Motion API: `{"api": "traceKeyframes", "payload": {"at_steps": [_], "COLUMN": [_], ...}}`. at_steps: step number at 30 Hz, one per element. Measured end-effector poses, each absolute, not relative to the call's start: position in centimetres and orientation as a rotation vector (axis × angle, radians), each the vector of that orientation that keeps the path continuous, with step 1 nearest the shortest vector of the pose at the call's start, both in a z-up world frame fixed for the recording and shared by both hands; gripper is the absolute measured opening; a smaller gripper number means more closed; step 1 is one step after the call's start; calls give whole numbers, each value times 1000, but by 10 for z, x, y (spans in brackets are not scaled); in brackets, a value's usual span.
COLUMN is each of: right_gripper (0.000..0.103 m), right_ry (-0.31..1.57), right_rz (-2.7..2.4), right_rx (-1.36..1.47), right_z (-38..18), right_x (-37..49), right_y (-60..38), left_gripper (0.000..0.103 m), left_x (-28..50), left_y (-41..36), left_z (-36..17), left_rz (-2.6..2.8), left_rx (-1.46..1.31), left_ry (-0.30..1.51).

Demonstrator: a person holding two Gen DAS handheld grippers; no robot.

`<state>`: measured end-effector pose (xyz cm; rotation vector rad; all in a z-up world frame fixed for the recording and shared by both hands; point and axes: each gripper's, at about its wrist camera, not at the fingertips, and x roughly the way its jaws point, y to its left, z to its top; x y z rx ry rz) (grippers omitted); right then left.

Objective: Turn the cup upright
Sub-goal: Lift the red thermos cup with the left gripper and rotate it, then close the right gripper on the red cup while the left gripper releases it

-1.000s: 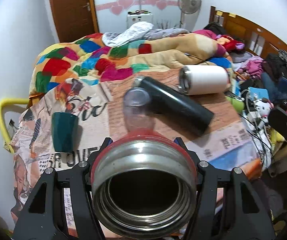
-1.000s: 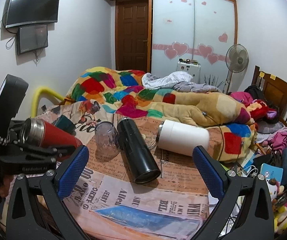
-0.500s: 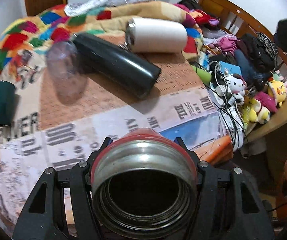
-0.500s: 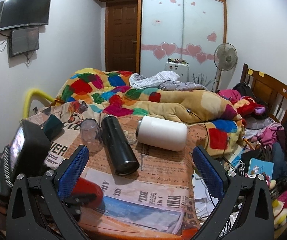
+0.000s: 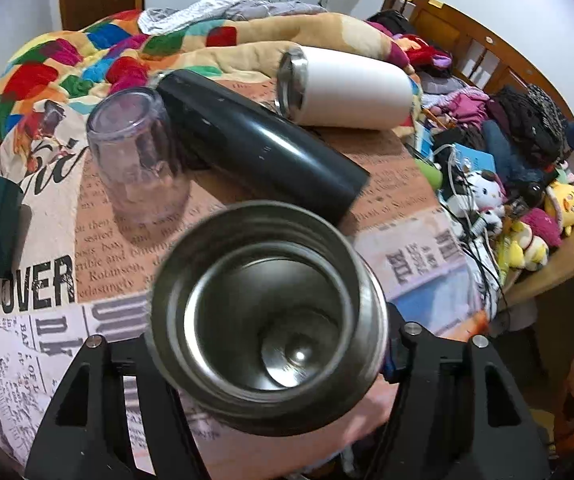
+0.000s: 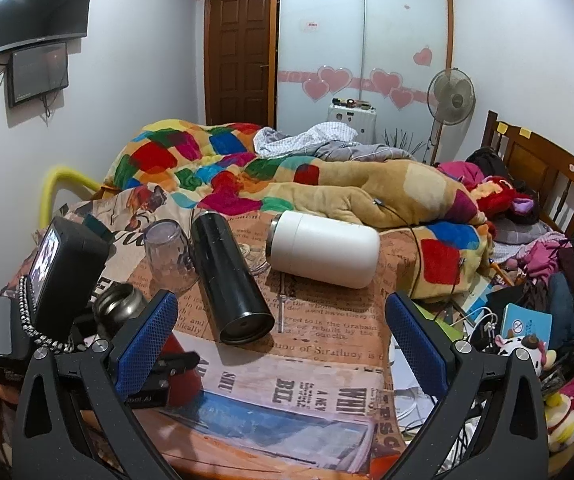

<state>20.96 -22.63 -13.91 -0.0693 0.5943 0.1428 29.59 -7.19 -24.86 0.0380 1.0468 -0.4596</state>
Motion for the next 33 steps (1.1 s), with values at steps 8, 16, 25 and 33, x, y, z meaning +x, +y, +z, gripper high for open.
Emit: {"api": "traceKeyframes", "payload": {"at_steps": [8, 16, 25, 33], "right_gripper": [103, 103, 103, 103], "right_ry": [614, 619, 626, 629], "right_rz": [152, 162, 172, 172], "right_rx": [-87, -96, -98, -100], "right_z": [-145, -144, -147, -146], "right_x": [213, 215, 216, 214], "right_y": [-220, -216, -210, -210], "left_gripper": [73, 81, 84, 84], "left_x": [316, 318, 322, 310], "left_y": [-66, -56, -47, -48], "left_z": [-259, -272, -290, -269], "left_rz": [-423, -370, -322, -323], "left_rx": [8, 6, -23, 22], "left_ry": [1039, 1062, 1153, 1095]}}
